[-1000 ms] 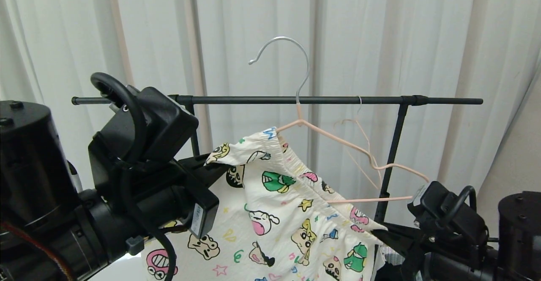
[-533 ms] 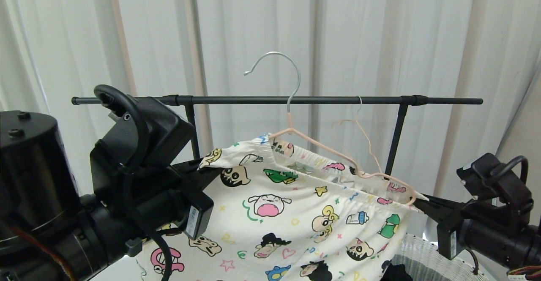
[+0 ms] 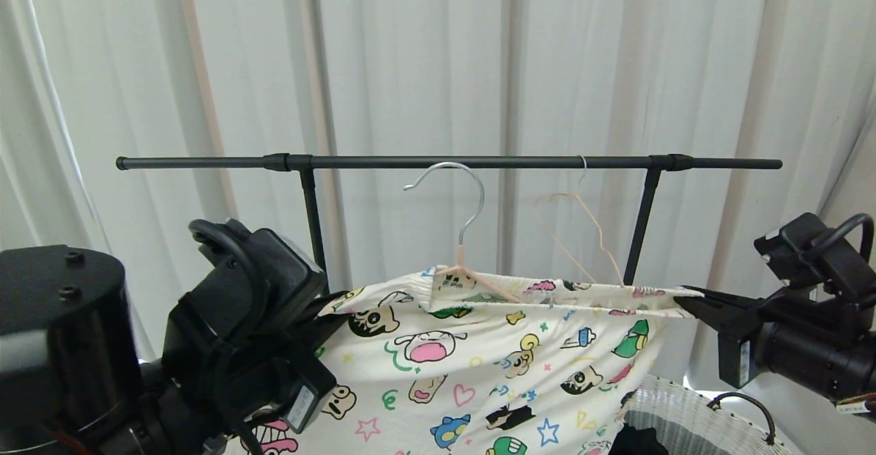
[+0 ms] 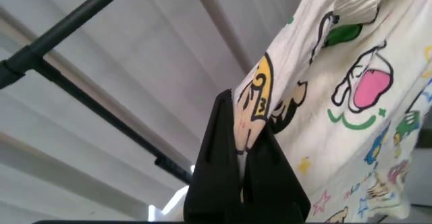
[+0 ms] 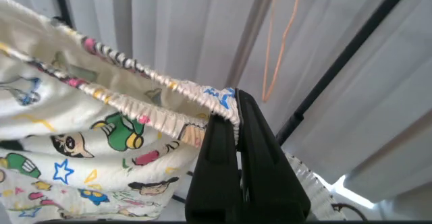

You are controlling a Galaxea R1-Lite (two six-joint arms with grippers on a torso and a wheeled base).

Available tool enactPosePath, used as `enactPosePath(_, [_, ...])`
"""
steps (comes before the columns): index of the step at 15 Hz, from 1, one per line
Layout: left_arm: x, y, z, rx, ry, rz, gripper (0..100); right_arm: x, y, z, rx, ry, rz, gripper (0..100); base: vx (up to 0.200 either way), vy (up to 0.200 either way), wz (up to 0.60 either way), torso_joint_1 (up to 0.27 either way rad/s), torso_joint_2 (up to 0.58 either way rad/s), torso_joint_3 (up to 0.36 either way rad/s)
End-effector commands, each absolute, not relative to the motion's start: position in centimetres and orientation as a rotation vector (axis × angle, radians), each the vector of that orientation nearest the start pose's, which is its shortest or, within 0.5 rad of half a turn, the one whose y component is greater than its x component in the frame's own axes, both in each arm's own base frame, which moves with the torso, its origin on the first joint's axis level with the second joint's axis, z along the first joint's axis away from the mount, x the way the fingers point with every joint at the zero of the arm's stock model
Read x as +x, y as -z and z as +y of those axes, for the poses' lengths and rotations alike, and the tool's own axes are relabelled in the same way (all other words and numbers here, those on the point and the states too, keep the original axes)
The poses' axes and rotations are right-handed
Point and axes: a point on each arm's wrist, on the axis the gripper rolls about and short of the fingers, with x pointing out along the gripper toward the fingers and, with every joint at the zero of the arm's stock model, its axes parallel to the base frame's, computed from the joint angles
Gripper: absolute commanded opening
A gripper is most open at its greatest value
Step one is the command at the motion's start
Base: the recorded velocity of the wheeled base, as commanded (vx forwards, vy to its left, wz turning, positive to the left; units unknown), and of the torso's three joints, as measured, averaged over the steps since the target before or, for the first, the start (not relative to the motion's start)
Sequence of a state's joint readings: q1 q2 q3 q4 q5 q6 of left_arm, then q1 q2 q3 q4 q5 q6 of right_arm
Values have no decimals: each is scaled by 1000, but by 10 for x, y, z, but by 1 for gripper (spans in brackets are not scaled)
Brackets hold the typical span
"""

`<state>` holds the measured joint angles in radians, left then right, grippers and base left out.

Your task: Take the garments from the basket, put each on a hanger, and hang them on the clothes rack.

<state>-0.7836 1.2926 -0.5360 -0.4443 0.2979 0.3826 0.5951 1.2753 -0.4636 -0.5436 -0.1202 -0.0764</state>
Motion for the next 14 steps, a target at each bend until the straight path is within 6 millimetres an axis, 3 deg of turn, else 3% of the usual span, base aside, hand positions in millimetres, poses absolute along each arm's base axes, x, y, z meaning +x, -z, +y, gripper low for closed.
enactPosePath(1, [148,-184,-137,561,525,210,0,156,-207,110,-184,-533,209,0,0,0,0,0,0,0])
enactPosePath(5, [166,-181,-148,522,411,158,0,148,-213,118,-203,-591,227,0,0,0,0,0,0,0])
enactPosePath(6, [168,-183,-149,504,407,132,0,148,-212,119,-206,-594,234,100,0,0,0,0,0,0])
enactPosePath(14, [165,-184,-153,398,473,120,0,136,-217,113,-264,-674,208,100,0,0,0,0,0,0])
